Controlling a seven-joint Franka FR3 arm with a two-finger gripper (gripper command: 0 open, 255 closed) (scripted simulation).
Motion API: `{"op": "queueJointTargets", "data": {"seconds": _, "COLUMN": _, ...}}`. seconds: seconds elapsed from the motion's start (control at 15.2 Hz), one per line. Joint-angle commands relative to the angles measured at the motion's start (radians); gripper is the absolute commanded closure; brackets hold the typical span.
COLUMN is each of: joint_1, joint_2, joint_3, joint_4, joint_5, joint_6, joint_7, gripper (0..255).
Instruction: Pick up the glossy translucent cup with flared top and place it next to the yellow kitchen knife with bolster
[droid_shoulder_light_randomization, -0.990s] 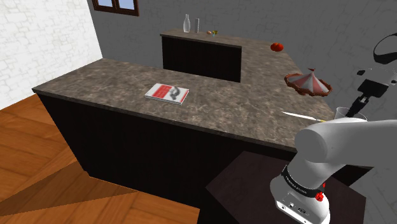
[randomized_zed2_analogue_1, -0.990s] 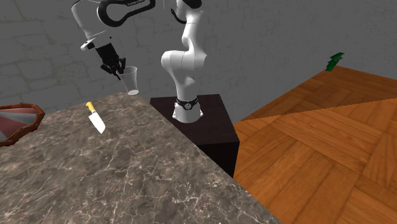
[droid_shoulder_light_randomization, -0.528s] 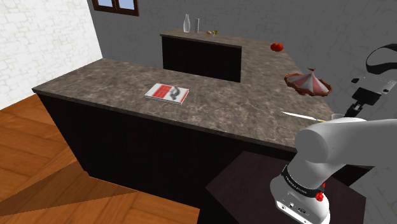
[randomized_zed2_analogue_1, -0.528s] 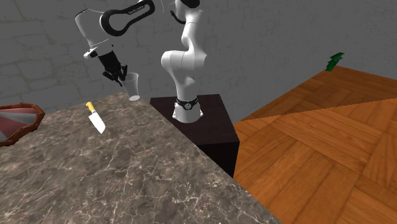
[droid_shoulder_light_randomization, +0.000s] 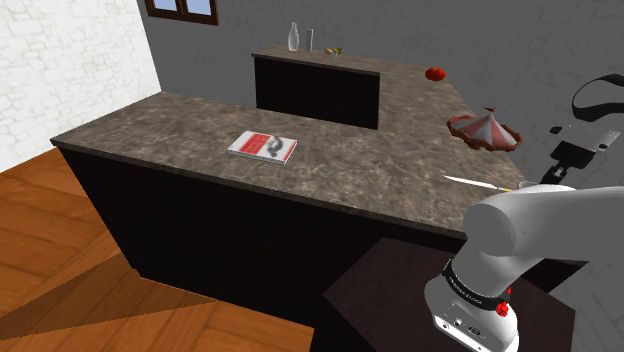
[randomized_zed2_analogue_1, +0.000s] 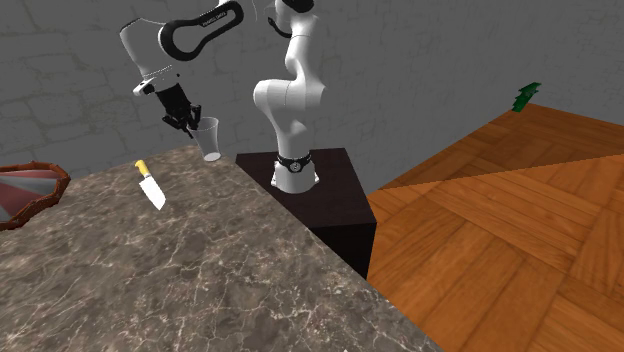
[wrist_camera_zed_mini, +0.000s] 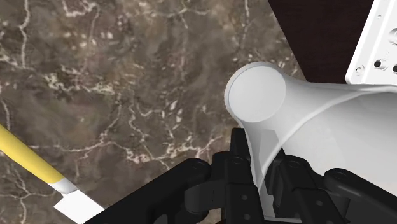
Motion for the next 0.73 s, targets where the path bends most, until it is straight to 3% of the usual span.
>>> {"op": "queueJointTargets", "data": {"seconds": 0.0, "joint_1": 0.000, "joint_2": 0.000, "joint_3": 0.000, "joint_4": 0.000, "joint_5": 0.000, "joint_6": 0.000, "joint_7": 0.000, "gripper": 255}}
{"op": "queueJointTargets", "data": {"seconds": 0.07, "joint_1": 0.000, "joint_2": 0.000, "joint_3": 0.000, "joint_4": 0.000, "joint_5": 0.000, "joint_6": 0.000, "joint_7": 0.000, "gripper": 0}}
{"op": "queueJointTargets", "data": {"seconds": 0.4, "joint_1": 0.000, "joint_2": 0.000, "joint_3": 0.000, "joint_4": 0.000, "joint_5": 0.000, "joint_6": 0.000, "joint_7": 0.000, "gripper": 0}}
{"op": "queueJointTargets", "data": {"seconds": 0.66, "joint_1": 0.019, "joint_2": 0.009, "joint_3": 0.062, "joint_4": 0.113, "joint_5": 0.060, "joint_6": -0.106, "joint_7": -0.016, "gripper": 0}}
